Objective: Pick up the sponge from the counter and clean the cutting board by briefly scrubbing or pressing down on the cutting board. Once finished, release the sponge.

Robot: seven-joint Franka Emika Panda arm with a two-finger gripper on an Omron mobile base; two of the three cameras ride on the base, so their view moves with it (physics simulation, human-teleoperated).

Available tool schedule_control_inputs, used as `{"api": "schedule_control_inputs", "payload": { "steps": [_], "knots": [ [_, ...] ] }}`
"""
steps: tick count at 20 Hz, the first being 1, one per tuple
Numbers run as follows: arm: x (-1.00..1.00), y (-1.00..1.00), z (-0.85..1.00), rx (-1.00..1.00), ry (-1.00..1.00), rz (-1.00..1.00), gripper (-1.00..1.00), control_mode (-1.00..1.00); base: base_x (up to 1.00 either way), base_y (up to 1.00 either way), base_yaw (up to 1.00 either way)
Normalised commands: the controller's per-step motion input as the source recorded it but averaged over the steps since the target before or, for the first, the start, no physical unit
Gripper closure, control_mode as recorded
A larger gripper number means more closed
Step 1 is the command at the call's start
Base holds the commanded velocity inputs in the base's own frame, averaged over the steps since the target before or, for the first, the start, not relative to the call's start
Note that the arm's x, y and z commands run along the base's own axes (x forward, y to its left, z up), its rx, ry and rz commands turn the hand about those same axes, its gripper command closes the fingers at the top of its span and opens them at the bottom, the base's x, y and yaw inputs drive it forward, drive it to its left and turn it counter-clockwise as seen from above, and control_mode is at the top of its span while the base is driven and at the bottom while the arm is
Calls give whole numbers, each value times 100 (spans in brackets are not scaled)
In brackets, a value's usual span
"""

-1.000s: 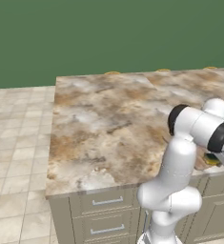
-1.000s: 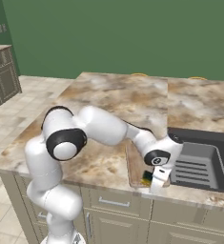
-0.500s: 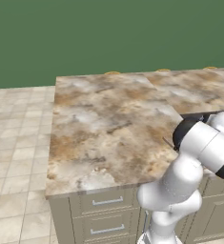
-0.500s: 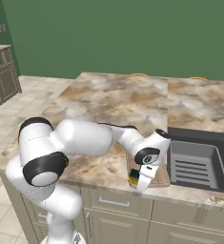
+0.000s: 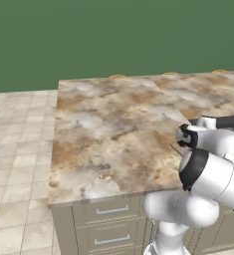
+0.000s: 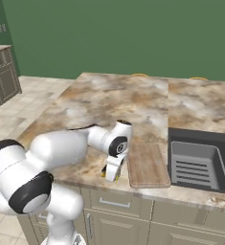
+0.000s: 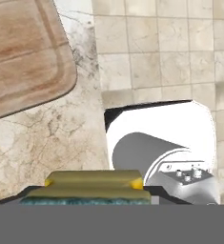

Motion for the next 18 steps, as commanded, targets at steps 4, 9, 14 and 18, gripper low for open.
{"api": "schedule_control_inputs", "payload": {
  "steps": [4,9,14,18],
  "knots": [
    [35,80,-4,-1,4,0,100,-100,0,0,0],
    [67,20,0,4,0,0,100,-100,0,0,0],
    [70,16,-4,5,0,0,100,-100,0,0,0],
    [64,22,-13,3,0,0,100,-100,0,0,0]
  ]
}}
